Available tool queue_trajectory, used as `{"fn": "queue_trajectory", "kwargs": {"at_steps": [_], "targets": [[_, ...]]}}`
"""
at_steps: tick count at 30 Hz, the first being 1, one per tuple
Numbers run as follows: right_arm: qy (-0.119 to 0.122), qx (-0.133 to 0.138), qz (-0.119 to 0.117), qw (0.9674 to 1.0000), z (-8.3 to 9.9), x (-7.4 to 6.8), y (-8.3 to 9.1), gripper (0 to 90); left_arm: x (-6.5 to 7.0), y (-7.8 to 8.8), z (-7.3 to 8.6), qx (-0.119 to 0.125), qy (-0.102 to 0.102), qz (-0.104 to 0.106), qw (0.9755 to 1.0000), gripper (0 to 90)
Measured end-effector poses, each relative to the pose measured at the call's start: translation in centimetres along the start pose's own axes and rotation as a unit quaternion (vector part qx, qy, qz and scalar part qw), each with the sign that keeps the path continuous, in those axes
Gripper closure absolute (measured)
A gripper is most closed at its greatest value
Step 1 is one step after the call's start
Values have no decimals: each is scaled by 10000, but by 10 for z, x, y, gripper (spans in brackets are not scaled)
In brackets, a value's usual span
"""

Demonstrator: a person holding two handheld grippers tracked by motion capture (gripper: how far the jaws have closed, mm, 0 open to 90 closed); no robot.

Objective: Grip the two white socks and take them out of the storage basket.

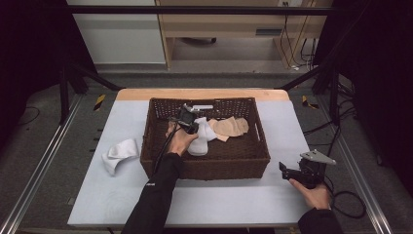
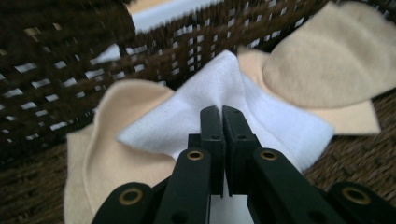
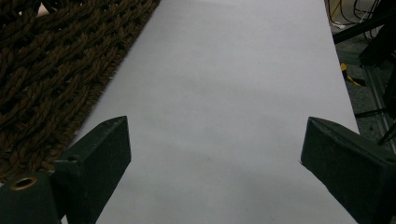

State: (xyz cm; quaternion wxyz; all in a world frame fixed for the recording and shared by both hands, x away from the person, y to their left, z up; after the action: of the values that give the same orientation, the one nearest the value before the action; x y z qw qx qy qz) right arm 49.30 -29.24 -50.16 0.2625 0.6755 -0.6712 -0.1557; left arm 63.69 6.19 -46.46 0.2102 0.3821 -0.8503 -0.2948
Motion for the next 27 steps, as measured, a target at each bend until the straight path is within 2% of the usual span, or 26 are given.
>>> {"fn": "queue_trajectory", "kwargs": {"at_steps": [2,3,4,5,8,9,10,12,13,14,15,21,22,23,25,27], "targets": [[5,-1,11,10000,0,0,0,86,5,9,-9,424,-40,116,9990,874],[5,-1,11,10000,0,0,0,86,5,9,-9,424,-40,116,9990,874],[3,-9,17,10000,0,0,-1,86,7,15,-14,562,-186,153,9981,874],[3,-9,17,10000,0,0,-1,86,7,15,-14,562,-186,153,9981,874],[5,-9,21,10000,0,0,-1,86,12,27,-21,884,-240,262,9954,874],[0,-5,22,10000,0,0,-1,86,15,35,-27,1143,-274,325,9925,874],[0,-5,22,10000,0,0,-1,86,15,35,-27,1143,-274,325,9925,874],[-5,-3,28,10000,0,0,0,86,18,48,-33,1427,-355,347,9885,874],[2,6,30,10000,0,0,0,86,22,57,-37,1630,-402,426,9849,874],[2,6,30,10000,0,0,0,86,22,57,-37,1630,-402,426,9849,874],[2,4,29,10000,0,0,0,86,25,64,-39,1780,-415,464,9821,874],[12,0,41,10000,0,0,-1,86,34,95,-48,2318,-366,744,9692,874],[13,1,47,10000,0,1,-1,86,34,104,-50,2457,-365,782,9655,874],[13,1,47,10000,0,1,-1,86,34,104,-50,2457,-365,782,9655,874],[9,4,52,10000,0,1,0,86,33,117,-53,2673,-396,748,9599,874],[5,7,56,10000,0,1,0,86,32,126,-54,2751,-373,742,9578,874]]}}
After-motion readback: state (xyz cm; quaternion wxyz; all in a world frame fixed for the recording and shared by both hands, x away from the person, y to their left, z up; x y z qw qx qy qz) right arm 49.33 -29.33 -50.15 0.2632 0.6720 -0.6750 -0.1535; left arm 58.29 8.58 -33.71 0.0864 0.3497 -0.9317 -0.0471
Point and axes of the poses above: each handheld gripper's, and its own axes: y roughly backward along the jaws, z roughly out of its underside, x roughly to its right, the point moved 6 cm from there along -y, roughly forward along the jaws, and after that the axes turned 13 degrees about z, right-handed, at the moved point
